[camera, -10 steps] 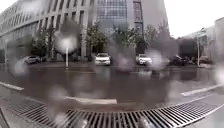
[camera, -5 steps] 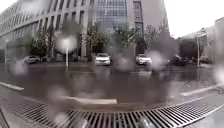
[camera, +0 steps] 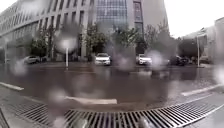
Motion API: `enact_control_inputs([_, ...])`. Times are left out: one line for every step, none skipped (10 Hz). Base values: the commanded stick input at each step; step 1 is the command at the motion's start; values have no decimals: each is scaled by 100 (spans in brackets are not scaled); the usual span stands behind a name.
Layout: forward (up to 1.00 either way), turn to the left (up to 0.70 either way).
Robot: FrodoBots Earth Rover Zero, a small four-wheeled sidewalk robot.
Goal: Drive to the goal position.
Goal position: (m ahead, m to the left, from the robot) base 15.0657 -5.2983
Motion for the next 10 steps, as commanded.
enact_control_inputs([45,0])
enact_control_inputs([10,0])
enact_control_inputs([0,0])
enact_control_inputs([45,0])
enact_control_inputs([45,0])
enact_control_inputs([45,0])
enact_control_inputs([45,0])
enact_control_inputs([45,0])
enact_control_inputs([45,0])
enact_control_inputs([45,0])
